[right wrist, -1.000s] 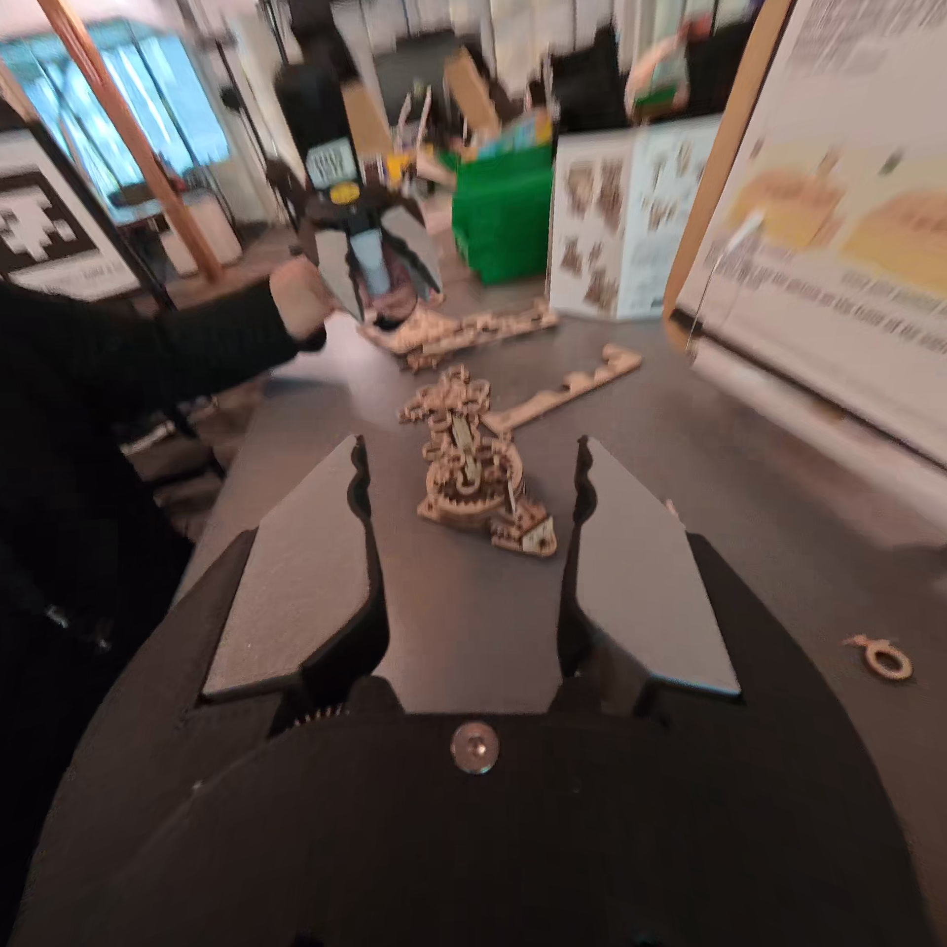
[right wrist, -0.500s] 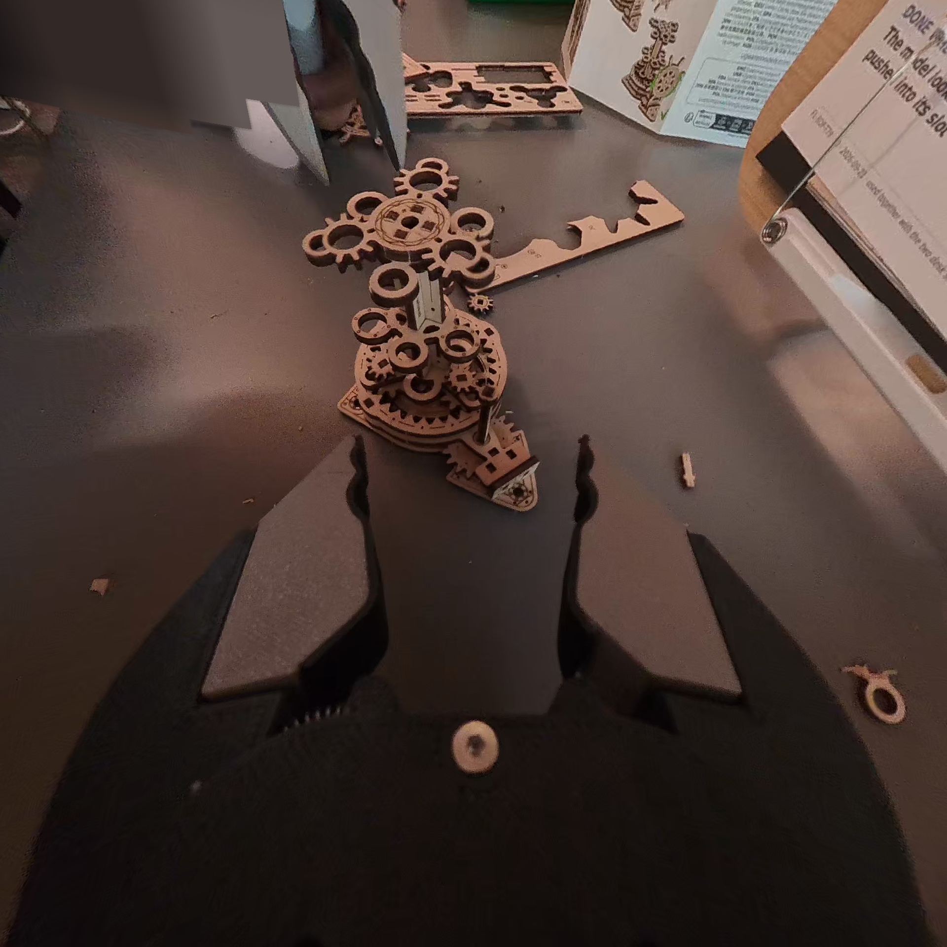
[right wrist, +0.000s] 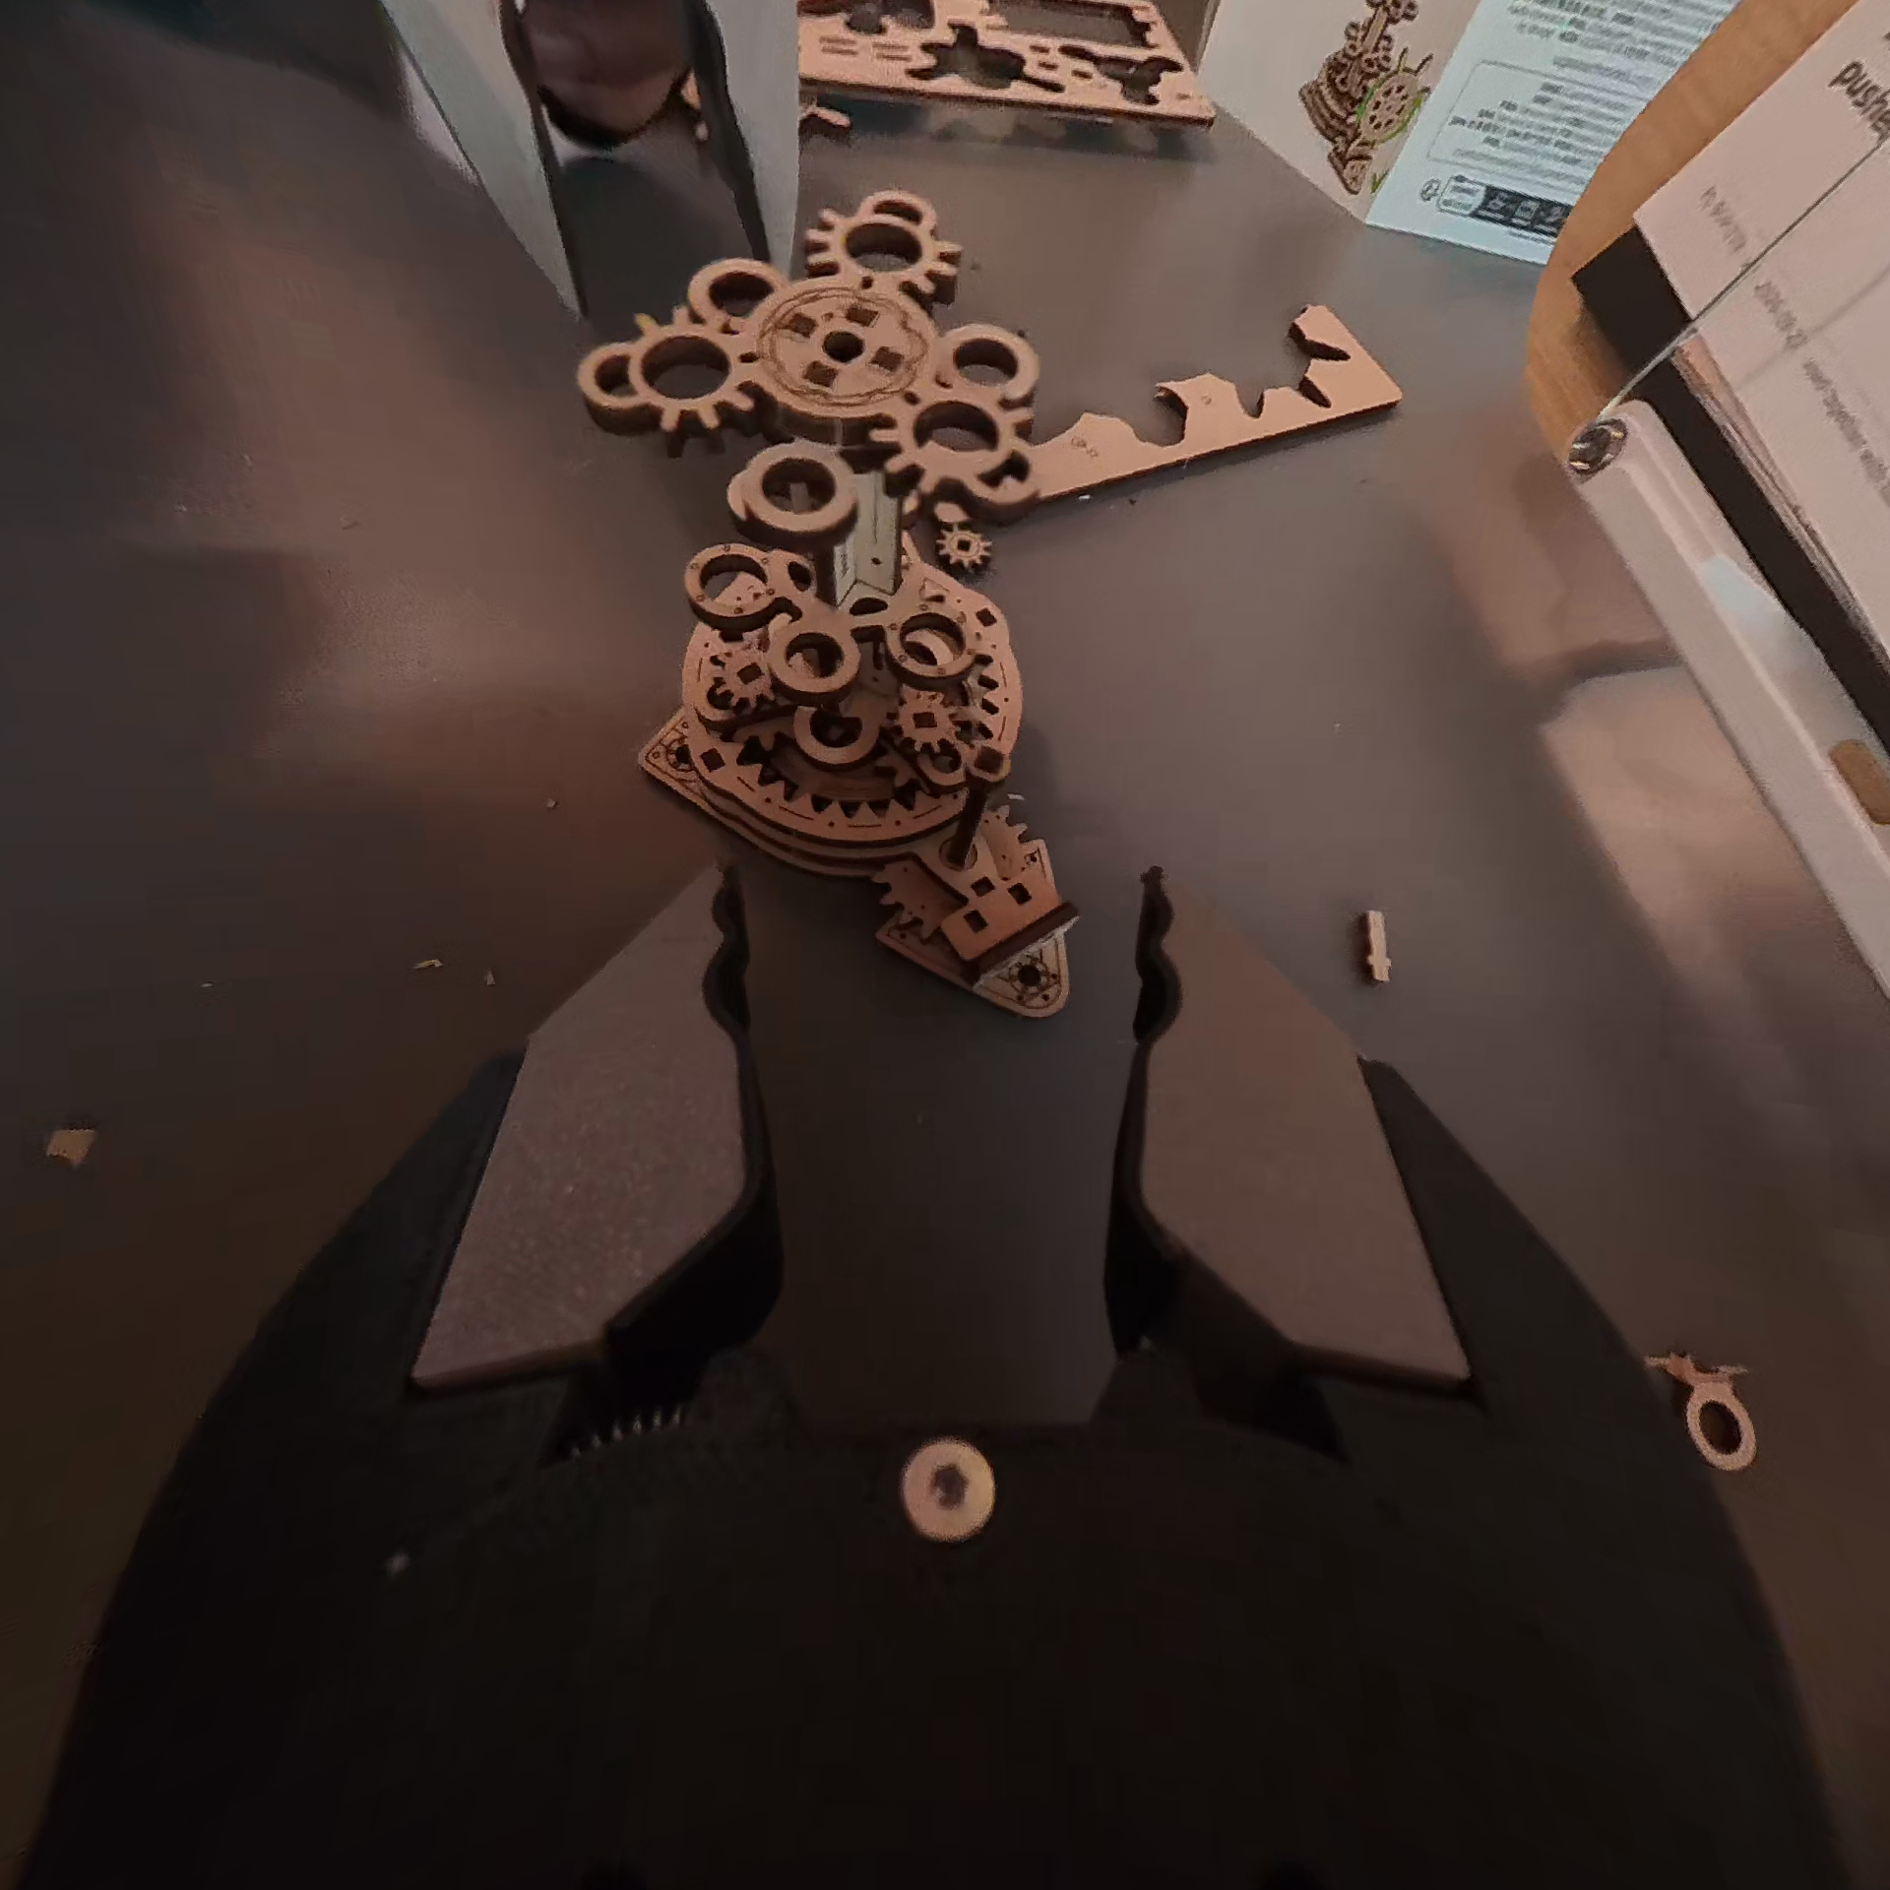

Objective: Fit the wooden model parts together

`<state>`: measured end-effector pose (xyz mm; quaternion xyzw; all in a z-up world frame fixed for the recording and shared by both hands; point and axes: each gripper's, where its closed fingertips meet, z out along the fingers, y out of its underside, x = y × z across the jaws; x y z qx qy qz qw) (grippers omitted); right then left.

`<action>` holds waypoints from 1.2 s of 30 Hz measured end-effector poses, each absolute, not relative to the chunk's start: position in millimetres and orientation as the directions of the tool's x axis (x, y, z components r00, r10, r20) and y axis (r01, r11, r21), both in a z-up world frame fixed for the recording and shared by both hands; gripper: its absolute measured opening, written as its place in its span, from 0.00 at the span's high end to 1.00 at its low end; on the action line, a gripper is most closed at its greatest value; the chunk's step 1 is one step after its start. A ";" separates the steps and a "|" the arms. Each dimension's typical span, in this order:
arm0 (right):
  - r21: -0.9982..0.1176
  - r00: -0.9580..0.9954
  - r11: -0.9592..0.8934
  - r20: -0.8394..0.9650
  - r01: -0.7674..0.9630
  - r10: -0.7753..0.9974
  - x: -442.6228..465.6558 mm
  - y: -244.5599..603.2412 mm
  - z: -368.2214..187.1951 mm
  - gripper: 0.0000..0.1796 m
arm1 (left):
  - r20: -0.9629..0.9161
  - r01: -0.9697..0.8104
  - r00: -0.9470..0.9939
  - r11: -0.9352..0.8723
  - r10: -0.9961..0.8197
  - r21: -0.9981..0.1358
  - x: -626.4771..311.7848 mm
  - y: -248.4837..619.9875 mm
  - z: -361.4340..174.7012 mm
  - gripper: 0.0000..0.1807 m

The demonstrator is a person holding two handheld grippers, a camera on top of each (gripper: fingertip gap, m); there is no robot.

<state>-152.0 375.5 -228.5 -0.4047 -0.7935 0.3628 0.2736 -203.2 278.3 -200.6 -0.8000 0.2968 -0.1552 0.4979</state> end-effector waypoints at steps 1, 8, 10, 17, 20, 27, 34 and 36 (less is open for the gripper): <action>-0.789 -0.527 0.423 0.151 0.445 0.836 -152.6 373.4 -230.4 0.59 | -0.073 -0.337 0.775 -0.314 -0.628 -0.888 -202.6 278.5 -199.1 0.82; -0.754 -0.503 0.445 0.177 0.483 0.846 -156.1 376.3 -238.2 0.58 | -0.089 -0.341 0.807 -0.338 -0.584 -0.877 -208.6 286.1 -206.3 0.84; -0.754 -0.487 0.446 0.192 0.482 0.852 -157.0 378.4 -237.4 0.58 | -0.093 -0.325 0.818 -0.323 -0.567 -0.889 -209.6 287.8 -201.1 0.84; -0.744 -0.403 0.417 0.216 0.522 0.889 -162.5 391.1 -238.4 0.58 | -0.161 -0.273 0.896 -0.229 -0.414 -0.934 -250.3 275.2 -144.0 0.79; -0.749 -0.380 0.399 0.211 0.529 0.900 -163.5 394.5 -237.5 0.56 | -0.185 -0.225 0.957 -0.172 -0.223 -0.959 -330.4 249.6 -93.1 0.65; -0.741 -0.404 0.372 0.149 0.559 0.903 -162.5 392.1 -242.1 0.56 | -0.090 -0.083 0.995 -0.151 0.039 -0.985 -514.3 227.1 -60.0 0.43; -0.734 -0.443 0.343 0.065 0.587 0.894 -160.5 386.9 -245.9 0.59 | 0.031 0.001 0.989 -0.196 -0.148 -0.981 -531.7 264.5 -83.1 0.63; -0.729 -0.457 0.329 0.025 0.600 0.889 -159.4 384.6 -247.4 0.62 | 0.008 -0.031 0.985 -0.229 -0.170 -0.973 -531.4 267.2 -85.2 0.74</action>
